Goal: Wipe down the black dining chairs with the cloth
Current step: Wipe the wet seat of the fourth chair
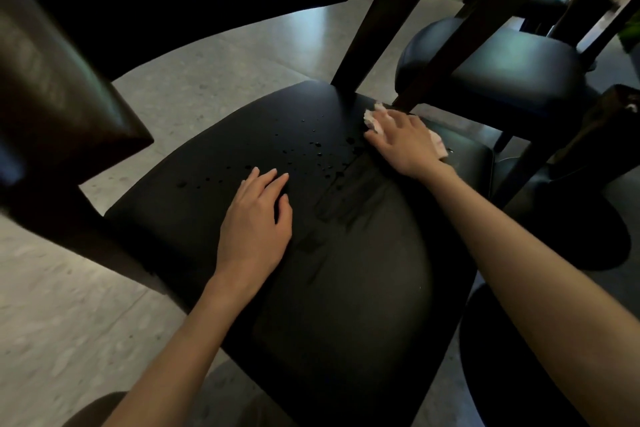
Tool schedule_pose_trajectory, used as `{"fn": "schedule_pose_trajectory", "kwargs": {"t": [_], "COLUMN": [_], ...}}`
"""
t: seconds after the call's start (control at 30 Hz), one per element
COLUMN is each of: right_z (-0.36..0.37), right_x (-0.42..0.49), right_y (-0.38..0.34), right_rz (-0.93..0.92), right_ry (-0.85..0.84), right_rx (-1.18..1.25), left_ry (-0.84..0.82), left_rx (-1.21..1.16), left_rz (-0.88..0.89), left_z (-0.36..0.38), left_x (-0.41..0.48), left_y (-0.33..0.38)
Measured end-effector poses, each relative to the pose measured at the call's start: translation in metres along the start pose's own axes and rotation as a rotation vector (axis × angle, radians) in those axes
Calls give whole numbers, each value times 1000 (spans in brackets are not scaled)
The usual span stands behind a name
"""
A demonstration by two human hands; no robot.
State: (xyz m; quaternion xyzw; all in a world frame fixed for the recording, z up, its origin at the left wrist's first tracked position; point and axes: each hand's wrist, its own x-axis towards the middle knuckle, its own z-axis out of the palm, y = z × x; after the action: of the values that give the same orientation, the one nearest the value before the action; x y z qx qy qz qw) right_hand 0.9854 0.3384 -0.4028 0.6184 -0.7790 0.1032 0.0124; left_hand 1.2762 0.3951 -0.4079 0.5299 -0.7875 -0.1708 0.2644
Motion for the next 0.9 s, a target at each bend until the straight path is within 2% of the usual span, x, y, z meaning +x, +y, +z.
{"fn": "schedule_pose_trajectory", "kwargs": {"t": [0.2, 0.27, 0.4, 0.5, 0.53, 0.6, 0.67, 0.7, 0.77, 0.83, 0.9], "right_z": [-1, -3, -7, -14, -20, -26, -33, -33, -19, 2, 16], "right_x": [2, -19, -92, -109, -103, -74, -36, -16, 16, 31, 36], "right_y": [-11, -30, -87, -94, -89, -69, -47, -35, -13, 1, 5], "right_rz": [4, -93, -406, -507, -520, -468, -318, -242, -124, -33, -6], "right_ry": [70, 19, -78, -152, -118, 81, 211, 185, 31, -95, -43], "right_rx": [63, 137, 252, 314, 318, 254, 157, 67, -83, -121, -70], "left_ry": [17, 30, 62, 104, 109, 102, 88, 83, 80, 81, 83], "left_rx": [-29, -34, -18, -6, -11, -19, -18, -19, -24, -26, -35], "left_rz": [-16, -23, -29, -53, -57, -42, -24, -20, -28, -38, -48], "left_z": [0, -2, -2, -3, -4, -5, -4, -3, -1, -1, -1], "left_x": [1, 0, 0, -2, -2, -3, -2, -1, -1, -2, -1], "left_y": [-1, 0, -3, -5, -4, -4, -3, -4, -4, -5, -4]}}
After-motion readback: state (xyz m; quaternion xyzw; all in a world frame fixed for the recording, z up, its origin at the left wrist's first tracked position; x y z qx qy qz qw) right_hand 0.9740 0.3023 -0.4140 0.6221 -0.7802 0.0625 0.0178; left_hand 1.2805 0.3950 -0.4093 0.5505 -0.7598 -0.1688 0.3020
